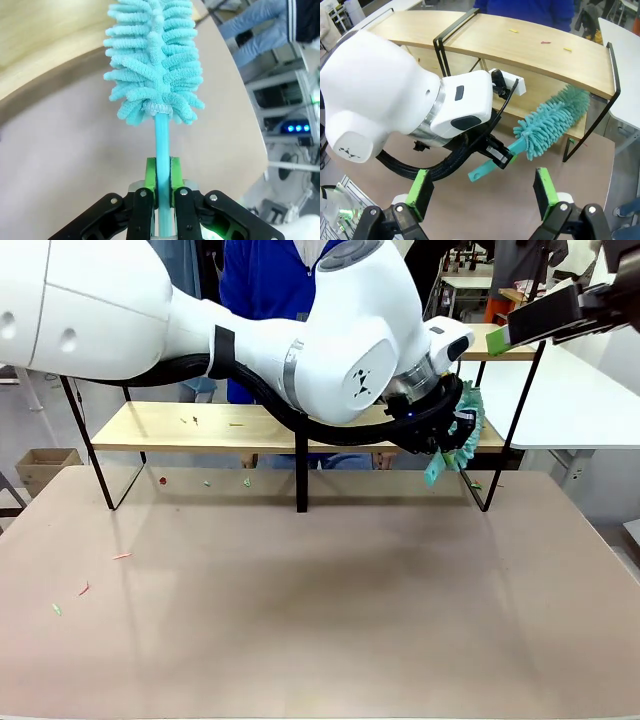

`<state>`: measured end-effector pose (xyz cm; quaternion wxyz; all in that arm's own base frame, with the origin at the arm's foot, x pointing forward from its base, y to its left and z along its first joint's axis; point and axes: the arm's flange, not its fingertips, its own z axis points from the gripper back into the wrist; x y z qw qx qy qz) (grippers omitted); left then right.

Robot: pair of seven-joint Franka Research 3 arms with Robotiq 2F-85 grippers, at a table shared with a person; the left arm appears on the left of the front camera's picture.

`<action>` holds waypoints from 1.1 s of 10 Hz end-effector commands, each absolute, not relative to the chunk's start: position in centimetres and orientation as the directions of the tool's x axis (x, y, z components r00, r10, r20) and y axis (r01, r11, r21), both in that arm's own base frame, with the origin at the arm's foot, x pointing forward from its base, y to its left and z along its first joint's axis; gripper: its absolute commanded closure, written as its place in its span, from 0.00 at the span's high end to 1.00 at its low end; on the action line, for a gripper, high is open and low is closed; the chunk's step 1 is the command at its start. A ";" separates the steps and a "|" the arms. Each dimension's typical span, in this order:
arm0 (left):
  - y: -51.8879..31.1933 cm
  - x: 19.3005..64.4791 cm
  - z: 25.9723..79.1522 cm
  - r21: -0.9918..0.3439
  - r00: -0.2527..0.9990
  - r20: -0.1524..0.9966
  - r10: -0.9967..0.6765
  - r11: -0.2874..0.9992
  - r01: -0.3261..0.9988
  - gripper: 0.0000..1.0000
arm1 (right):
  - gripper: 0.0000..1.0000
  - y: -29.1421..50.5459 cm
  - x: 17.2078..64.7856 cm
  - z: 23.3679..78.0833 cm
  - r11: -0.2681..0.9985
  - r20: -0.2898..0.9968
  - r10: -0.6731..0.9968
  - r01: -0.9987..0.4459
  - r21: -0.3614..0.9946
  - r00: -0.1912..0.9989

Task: Clean the shelves.
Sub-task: Clean a randomly selected level of the Shelf with the Duster.

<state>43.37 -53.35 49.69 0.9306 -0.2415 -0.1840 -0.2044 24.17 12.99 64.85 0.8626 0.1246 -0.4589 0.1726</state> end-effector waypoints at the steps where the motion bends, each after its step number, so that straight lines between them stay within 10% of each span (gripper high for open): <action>1: -51.0 43.9 51.4 -0.467 0.819 0.432 -0.377 0.683 0.561 0.13 | 1.00 13.0 24.2 64.9 0.914 0.835 0.172 -0.401 0.063 0.523; 11: -39.5 40.3 56.0 -0.455 0.730 0.331 -0.599 0.576 0.679 0.13 | 1.00 13.0 24.2 64.9 0.914 0.835 0.172 -0.401 0.063 0.523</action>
